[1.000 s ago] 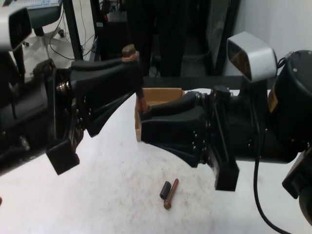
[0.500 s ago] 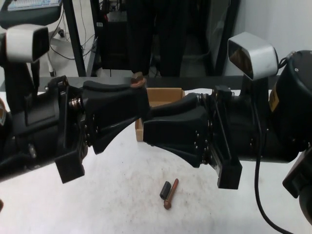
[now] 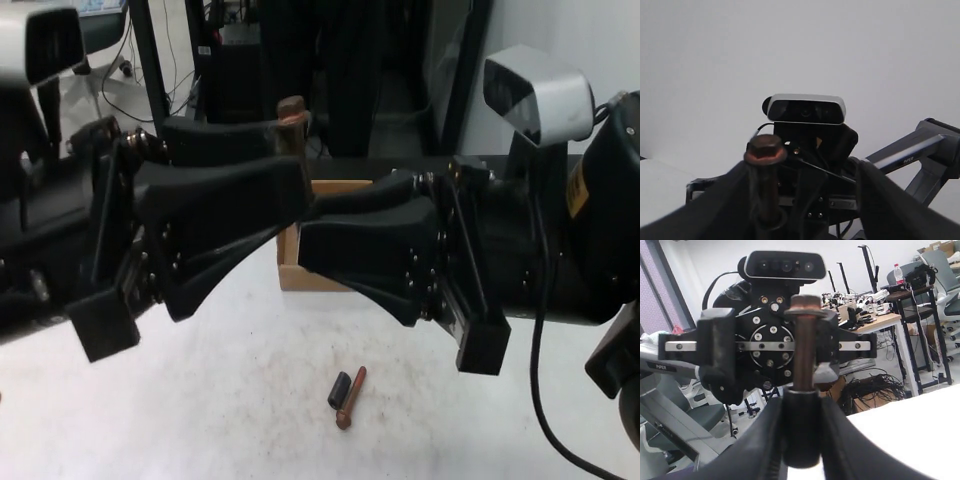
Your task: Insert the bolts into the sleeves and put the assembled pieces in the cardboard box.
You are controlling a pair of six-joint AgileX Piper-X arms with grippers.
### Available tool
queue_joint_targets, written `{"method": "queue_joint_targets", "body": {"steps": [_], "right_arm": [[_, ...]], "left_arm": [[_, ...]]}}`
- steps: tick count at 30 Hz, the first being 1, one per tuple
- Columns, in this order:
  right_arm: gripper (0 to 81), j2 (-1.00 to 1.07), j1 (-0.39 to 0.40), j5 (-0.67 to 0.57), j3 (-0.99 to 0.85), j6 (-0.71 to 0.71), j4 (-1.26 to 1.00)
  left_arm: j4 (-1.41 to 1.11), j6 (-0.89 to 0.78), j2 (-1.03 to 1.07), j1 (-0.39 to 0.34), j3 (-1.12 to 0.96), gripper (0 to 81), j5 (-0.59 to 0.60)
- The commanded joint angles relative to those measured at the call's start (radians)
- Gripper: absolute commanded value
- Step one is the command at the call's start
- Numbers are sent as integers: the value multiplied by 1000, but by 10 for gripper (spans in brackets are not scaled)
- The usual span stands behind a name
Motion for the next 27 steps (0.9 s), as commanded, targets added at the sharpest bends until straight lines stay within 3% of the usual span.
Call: {"method": "queue_joint_targets", "body": {"steps": [1, 10, 17, 27], "right_arm": [[8, -13, -3, -11, -12, 0, -13], [8, -13, -3, -17, -12, 22, -13], [8, -13, -3, -40, -12, 22, -13], [8, -13, -3, -40, -12, 22, -13]], "left_arm": [[-6, -34, -4, 0, -11, 589, 18], [72, -27, -4, 0, -16, 587, 23], [258, 112, -4, 0, -16, 587, 21], [112, 83, -4, 36, -102, 587, -20]]}}
